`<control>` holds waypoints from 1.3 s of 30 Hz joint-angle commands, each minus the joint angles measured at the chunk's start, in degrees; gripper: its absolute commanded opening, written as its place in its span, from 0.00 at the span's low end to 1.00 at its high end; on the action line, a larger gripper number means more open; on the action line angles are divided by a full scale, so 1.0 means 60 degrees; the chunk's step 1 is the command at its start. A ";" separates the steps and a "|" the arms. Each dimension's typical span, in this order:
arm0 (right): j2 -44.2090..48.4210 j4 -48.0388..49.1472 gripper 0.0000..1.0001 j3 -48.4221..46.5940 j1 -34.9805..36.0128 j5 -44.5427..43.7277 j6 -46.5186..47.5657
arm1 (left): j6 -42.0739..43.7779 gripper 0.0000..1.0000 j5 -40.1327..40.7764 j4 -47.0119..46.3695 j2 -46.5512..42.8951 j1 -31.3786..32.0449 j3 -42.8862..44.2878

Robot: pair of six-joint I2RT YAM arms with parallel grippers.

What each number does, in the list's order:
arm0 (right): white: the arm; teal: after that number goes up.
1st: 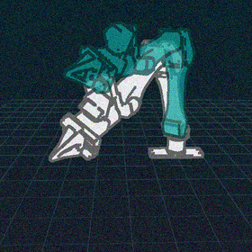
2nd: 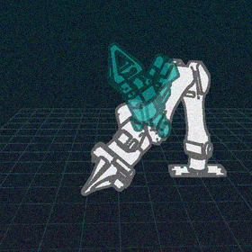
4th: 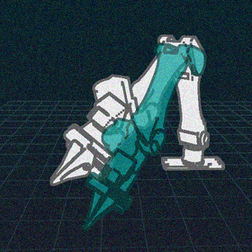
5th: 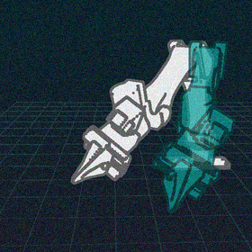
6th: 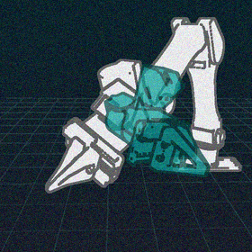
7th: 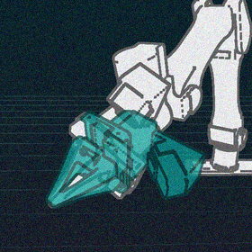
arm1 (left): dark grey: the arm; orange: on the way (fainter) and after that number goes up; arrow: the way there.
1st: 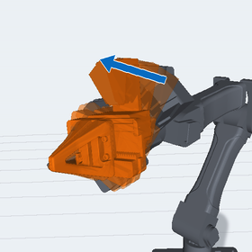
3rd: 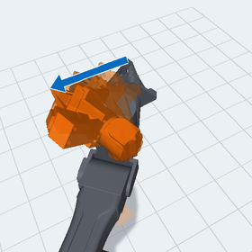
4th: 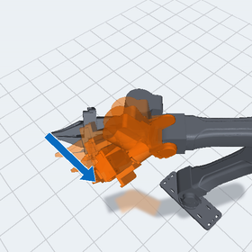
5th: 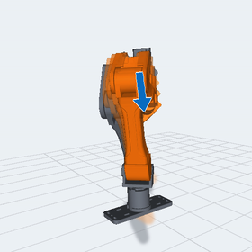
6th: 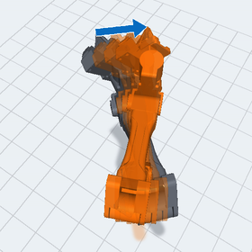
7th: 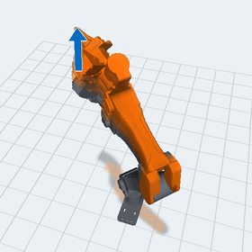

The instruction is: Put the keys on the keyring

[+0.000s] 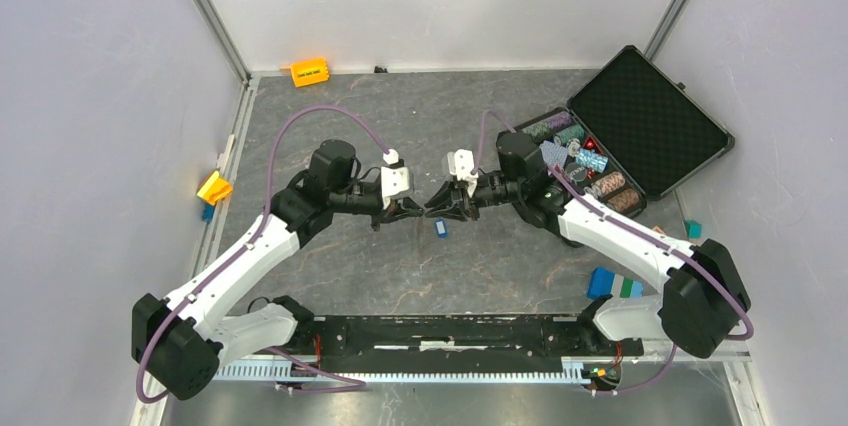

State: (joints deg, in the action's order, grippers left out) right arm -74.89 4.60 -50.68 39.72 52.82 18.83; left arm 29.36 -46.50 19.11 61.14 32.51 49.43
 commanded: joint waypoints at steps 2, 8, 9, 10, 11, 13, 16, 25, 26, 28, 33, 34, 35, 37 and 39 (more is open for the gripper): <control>-0.0088 -0.0078 0.24 -0.0383 0.0150 -0.0518 0.0267 | -0.0434 0.02 -0.0018 -0.0474 -0.0164 0.0089 -0.0075; -0.0142 -0.0108 0.21 -0.0387 0.0246 -0.0644 0.0261 | -0.0568 0.02 0.0010 -0.0581 -0.0169 0.0104 -0.0130; -0.0145 -0.0093 0.21 -0.0387 0.0256 -0.0642 0.0247 | -0.0624 0.02 0.0016 -0.0639 -0.0165 0.0104 -0.0150; -0.0146 -0.0093 0.20 -0.0390 0.0275 -0.0644 0.0246 | -0.0672 0.02 0.0030 -0.0697 -0.0162 0.0107 -0.0174; -0.0166 -0.0079 0.20 -0.0380 0.0296 -0.0643 0.0237 | -0.0713 0.02 0.0042 -0.0756 -0.0152 0.0106 -0.0189; -0.0202 -0.0078 0.20 -0.0373 0.0326 -0.0691 0.0245 | -0.0780 0.02 0.0060 -0.0811 -0.0140 0.0115 -0.0196; -0.0290 -0.0065 0.19 -0.0369 0.0346 -0.0790 0.0246 | -0.0794 0.02 0.0027 -0.0814 -0.0137 0.0113 -0.0196; -0.0484 0.0317 0.03 -0.0362 0.0454 -0.0621 -0.0194 | -0.0924 0.02 0.0045 -0.1054 -0.0092 0.0120 -0.0346; -0.0496 0.0366 0.00 -0.0351 0.0458 -0.0615 -0.0235 | -0.0913 0.02 0.0054 -0.1062 -0.0099 0.0118 -0.0357; -0.0498 0.0377 0.00 -0.0330 0.0443 -0.0675 -0.0200 | -0.0919 0.02 0.0065 -0.1079 -0.0124 0.0113 -0.0385; -0.0239 0.0442 0.00 -0.0112 0.0452 -0.1160 0.0103 | -0.0716 0.06 0.0075 -0.1157 -0.0247 0.0111 -0.0561; -0.0185 0.0431 0.00 -0.0075 0.0454 -0.1219 0.0149 | -0.0647 0.10 0.0071 -0.1157 -0.0262 0.0104 -0.0610; -0.0142 0.0432 0.00 -0.0044 0.0454 -0.1240 0.0217 | -0.0558 0.13 0.0069 -0.1150 -0.0289 0.0105 -0.0645; -0.0094 0.0434 0.00 0.0019 0.0447 -0.1258 0.0308 | -0.0398 0.17 0.0082 -0.1150 -0.0331 0.0110 -0.0728; -0.0083 0.0434 0.00 0.0072 0.0454 -0.1258 0.0375 | -0.0301 0.20 0.0145 -0.1149 -0.0309 0.0099 -0.0778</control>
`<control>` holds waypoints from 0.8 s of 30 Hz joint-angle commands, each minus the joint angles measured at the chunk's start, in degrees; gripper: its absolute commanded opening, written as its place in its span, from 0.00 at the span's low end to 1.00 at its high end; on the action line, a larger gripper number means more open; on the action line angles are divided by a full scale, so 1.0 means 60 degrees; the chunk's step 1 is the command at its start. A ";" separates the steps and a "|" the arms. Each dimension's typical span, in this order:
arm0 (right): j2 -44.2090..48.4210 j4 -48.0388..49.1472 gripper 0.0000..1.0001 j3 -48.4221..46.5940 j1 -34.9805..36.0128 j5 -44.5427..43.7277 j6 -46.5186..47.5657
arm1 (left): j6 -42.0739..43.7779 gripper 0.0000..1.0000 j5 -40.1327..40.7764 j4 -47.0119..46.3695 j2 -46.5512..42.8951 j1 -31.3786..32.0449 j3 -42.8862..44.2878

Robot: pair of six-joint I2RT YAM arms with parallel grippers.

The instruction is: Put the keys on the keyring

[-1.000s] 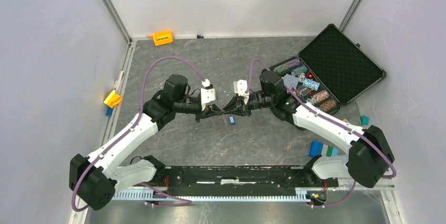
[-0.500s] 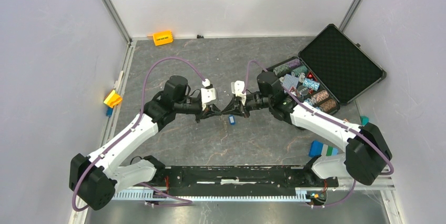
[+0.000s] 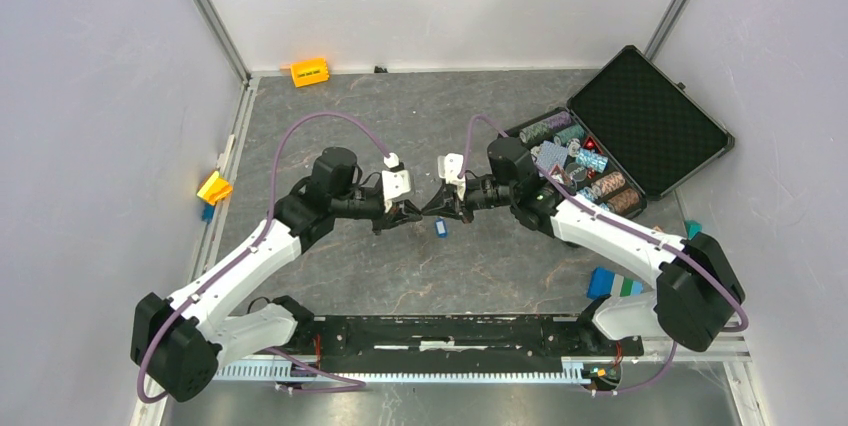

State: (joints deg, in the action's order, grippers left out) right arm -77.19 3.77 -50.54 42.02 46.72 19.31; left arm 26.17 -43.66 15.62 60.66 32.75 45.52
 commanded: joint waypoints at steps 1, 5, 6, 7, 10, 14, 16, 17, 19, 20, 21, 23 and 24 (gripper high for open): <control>0.0309 0.0573 0.00 0.0072 0.0073 -0.0257 0.0319 | 0.0273 0.21 -0.0320 -0.0567 -0.0198 0.0063 -0.0123; 0.0300 0.0587 0.00 0.0149 0.0070 -0.0316 0.0370 | 0.0404 0.21 -0.0226 -0.0547 -0.0084 0.0054 -0.0142; 0.0306 0.0576 0.00 0.0173 0.0071 -0.0399 0.0383 | 0.0503 0.19 -0.0181 -0.0478 -0.0046 0.0051 -0.0130; 0.0318 0.0528 0.00 0.0178 0.0065 -0.0525 0.0451 | 0.0560 0.18 -0.0095 -0.0392 -0.0019 0.0049 -0.0130; 0.0414 0.0217 0.00 0.0251 0.0045 -0.0991 0.0759 | 0.1005 0.19 0.0186 0.0168 -0.0037 0.0049 -0.0090; 0.0749 -0.0229 0.03 0.0522 -0.0018 -0.1520 0.1283 | 0.2110 0.31 0.0993 0.1830 -0.0202 0.0040 -0.0019; 0.1011 -0.0609 0.12 0.0696 -0.0031 -0.1670 0.1783 | 0.2860 0.47 0.1472 0.2811 -0.0181 0.0043 -0.0027; 0.1207 -0.0890 0.20 0.0820 -0.0034 -0.1777 0.1990 | 0.3080 0.57 0.1713 0.3229 -0.0100 0.0060 -0.0031; 0.1614 -0.1254 0.31 0.1065 -0.0041 -0.1976 0.2475 | 0.3632 0.70 0.2309 0.4032 0.0184 0.0056 -0.0039; 0.1854 -0.1395 0.36 0.1179 -0.0045 -0.2045 0.2728 | 0.3991 0.75 0.2693 0.4510 0.0350 0.0062 -0.0033; 0.2023 -0.1559 0.43 0.1273 -0.0045 -0.2123 0.2908 | 0.4175 0.79 0.3111 0.4790 0.0582 0.0071 -0.0035; 0.2437 -0.1689 0.50 0.1502 -0.0045 -0.2243 0.3139 | 0.4550 0.81 0.4209 0.5123 0.1010 0.0078 -0.0102; 0.2654 -0.1663 0.51 0.1675 -0.0045 -0.2291 0.3218 | 0.4651 0.82 0.4773 0.5131 0.1214 0.0072 -0.0164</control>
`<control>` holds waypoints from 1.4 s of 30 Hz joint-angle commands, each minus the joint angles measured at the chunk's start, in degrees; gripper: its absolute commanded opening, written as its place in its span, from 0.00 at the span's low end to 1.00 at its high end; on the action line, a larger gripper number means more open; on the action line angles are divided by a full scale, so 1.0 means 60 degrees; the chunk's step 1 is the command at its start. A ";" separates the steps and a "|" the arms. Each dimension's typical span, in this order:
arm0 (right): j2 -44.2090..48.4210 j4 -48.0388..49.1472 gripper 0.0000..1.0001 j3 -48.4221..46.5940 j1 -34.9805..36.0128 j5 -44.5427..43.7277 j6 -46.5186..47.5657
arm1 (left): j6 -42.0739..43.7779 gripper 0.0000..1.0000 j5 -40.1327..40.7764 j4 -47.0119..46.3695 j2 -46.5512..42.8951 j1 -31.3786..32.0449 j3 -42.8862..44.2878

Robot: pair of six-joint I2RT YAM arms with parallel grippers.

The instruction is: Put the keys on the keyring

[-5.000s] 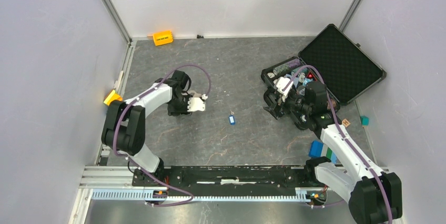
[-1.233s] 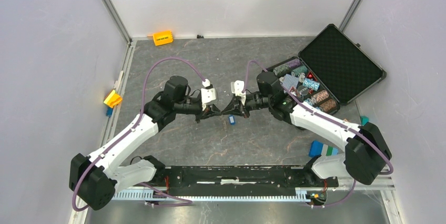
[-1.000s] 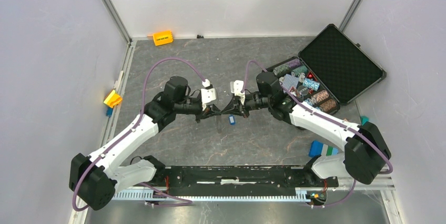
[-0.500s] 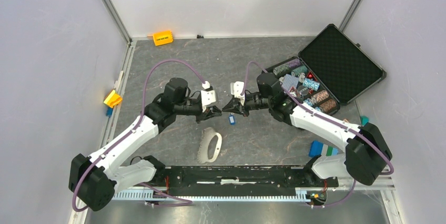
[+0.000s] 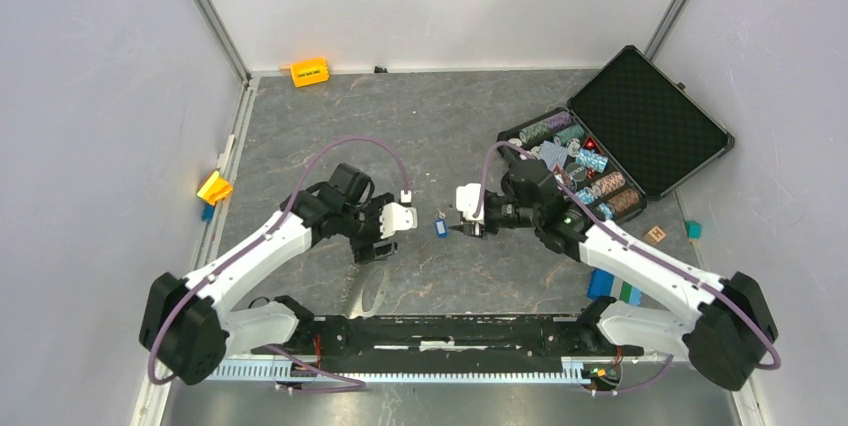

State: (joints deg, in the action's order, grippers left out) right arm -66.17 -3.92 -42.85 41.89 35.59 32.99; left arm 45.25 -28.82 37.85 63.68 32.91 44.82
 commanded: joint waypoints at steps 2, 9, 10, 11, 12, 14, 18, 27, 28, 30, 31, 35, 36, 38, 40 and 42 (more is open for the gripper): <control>0.1131 -0.0131 0.51 0.0704 -0.0038 -0.0564 0.0961 | 0.1758 0.81 0.2920 0.1374 0.1094 0.0046 -0.0115; 0.1021 -0.0215 0.51 0.0934 -0.0078 -0.0501 0.1120 | 0.1254 0.64 0.3398 0.1501 0.3242 0.0040 0.0943; 0.0999 -0.0235 0.51 0.0965 -0.0081 -0.0467 0.1149 | 0.1177 0.64 0.3337 0.1555 0.3508 0.0039 0.1055; 0.0980 -0.0253 0.50 0.0985 -0.0082 -0.0443 0.1192 | 0.1151 0.64 0.3288 0.1561 0.3693 0.0040 0.1137; 0.0953 -0.0275 0.50 0.1011 -0.0086 -0.0434 0.1221 | 0.1135 0.64 0.3197 0.1559 0.3882 0.0038 0.1225; 0.0896 -0.0352 0.50 0.1019 -0.0091 -0.0403 0.1294 | 0.1092 0.64 0.3060 0.1559 0.4154 0.0038 0.1361; 0.0770 -0.0509 0.50 0.0990 -0.0084 -0.0285 0.1385 | 0.0949 0.61 0.2831 0.1559 0.4429 0.0024 0.1647; 0.0637 -0.0635 0.49 0.0931 -0.0088 -0.0271 0.1488 | 0.0884 0.34 0.2568 0.1856 0.5032 0.0024 0.1744; 0.0640 -0.0642 0.49 0.0927 -0.0082 -0.0278 0.1488 | 0.0877 0.32 0.2524 0.1912 0.5122 0.0035 0.1744; 0.0639 -0.0652 0.49 0.0931 -0.0086 -0.0288 0.1488 | 0.0831 0.27 0.2450 0.2079 0.5206 0.0024 0.1758; 0.0656 -0.0650 0.49 0.0918 -0.0082 -0.0312 0.1488 | 0.0802 0.23 0.2403 0.2131 0.5213 0.0027 0.1770; 0.0672 -0.0606 0.49 0.0931 -0.0089 -0.0359 0.1503 | 0.0495 0.02 0.2283 0.2137 0.4807 0.0010 0.1915; 0.0672 -0.0595 0.48 0.0915 -0.0083 -0.0366 0.1499 | 0.0353 0.02 0.2231 0.2064 0.4662 -0.0004 0.1994; 0.0661 -0.0599 0.48 0.0916 -0.0084 -0.0373 0.1488 | 0.0057 0.02 0.2138 0.1771 0.4219 -0.0042 0.2107; 0.0658 -0.0578 0.48 0.0902 -0.0088 -0.0415 0.1454 | -0.0285 0.02 0.1990 0.1360 0.3607 -0.0061 0.2147; 0.0669 -0.0532 0.48 0.0887 -0.0083 -0.0460 0.1376 | -0.0535 0.02 0.1715 0.0972 0.3003 -0.0062 0.2154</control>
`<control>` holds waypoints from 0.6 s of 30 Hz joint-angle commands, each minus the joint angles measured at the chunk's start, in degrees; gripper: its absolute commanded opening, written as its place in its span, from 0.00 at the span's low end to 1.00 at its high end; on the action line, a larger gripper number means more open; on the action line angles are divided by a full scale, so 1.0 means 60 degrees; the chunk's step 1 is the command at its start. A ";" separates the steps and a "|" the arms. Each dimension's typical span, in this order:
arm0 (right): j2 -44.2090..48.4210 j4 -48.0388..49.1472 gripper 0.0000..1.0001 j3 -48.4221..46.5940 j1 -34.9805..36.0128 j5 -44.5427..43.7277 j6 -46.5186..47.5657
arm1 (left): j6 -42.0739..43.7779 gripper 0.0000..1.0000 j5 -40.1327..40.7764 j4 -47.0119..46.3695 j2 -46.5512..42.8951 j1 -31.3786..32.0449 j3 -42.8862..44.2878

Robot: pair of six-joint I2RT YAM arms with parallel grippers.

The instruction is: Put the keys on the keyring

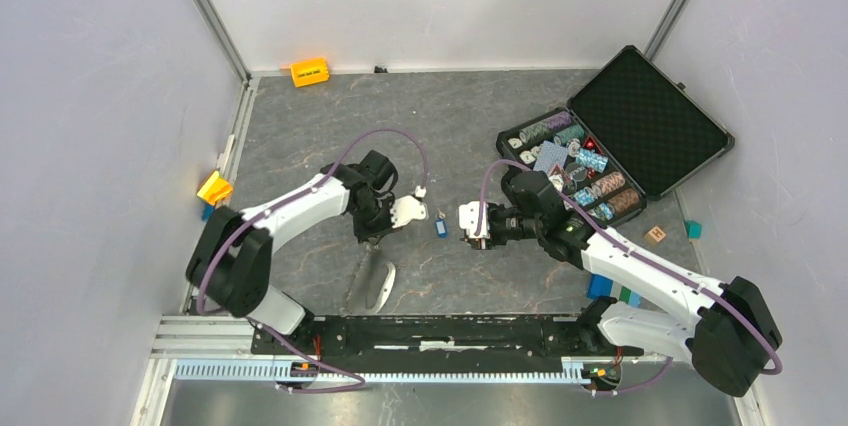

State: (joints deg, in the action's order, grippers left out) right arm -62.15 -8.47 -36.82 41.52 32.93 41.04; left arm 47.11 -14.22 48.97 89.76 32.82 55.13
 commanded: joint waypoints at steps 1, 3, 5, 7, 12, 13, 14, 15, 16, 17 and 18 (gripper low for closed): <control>0.0009 0.0246 0.48 -0.0107 -0.0020 -0.0016 0.0010 | -0.0963 0.02 -0.0879 -0.1056 -0.1606 -0.0057 0.0428; 0.0013 0.0298 0.48 -0.0090 -0.0020 -0.0031 -0.0062 | -0.1248 0.02 -0.1128 -0.1445 -0.2163 -0.0064 0.0395; 0.0031 0.0349 0.48 -0.0089 -0.0038 -0.0037 -0.0112 | -0.1577 0.02 -0.1263 -0.1988 -0.2710 -0.0077 0.0250; 0.0023 0.0393 0.48 -0.0078 -0.0049 -0.0045 -0.0158 | -0.1892 0.02 -0.1248 -0.2799 -0.3113 -0.0079 -0.0076; 0.0029 0.0430 0.48 -0.0065 -0.0086 -0.0110 -0.0216 | -0.2211 0.02 -0.0635 -0.3947 -0.2691 -0.0073 -0.0359; 0.0045 0.0452 0.48 -0.0064 -0.0108 -0.0110 -0.0215 | -0.2260 0.02 -0.0524 -0.3970 -0.2381 -0.0077 -0.0232; 0.0068 0.0445 0.49 -0.0060 -0.0124 -0.0109 -0.0232 | -0.2364 0.03 -0.0445 -0.4009 -0.2104 -0.0070 -0.0084; 0.0098 0.0459 0.49 -0.0049 -0.0159 -0.0111 -0.0240 | -0.2475 0.06 -0.0320 -0.4094 -0.1789 -0.0076 0.0024; 0.0118 0.0470 0.49 -0.0039 -0.0183 -0.0111 -0.0247 | -0.2620 0.10 -0.0234 -0.4222 -0.1554 -0.0079 0.0127; 0.0140 0.0482 0.49 -0.0031 -0.0209 -0.0104 -0.0248 | -0.2742 0.19 -0.0101 -0.4331 -0.1334 -0.0078 0.0194; 0.0146 0.0474 0.49 -0.0031 -0.0241 -0.0097 -0.0246 | -0.2846 0.29 0.0110 -0.4449 -0.1199 -0.0078 0.0238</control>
State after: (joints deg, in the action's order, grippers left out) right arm -62.15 -7.77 -36.82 40.77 32.56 40.14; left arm 35.24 -17.26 27.44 78.76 32.60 54.02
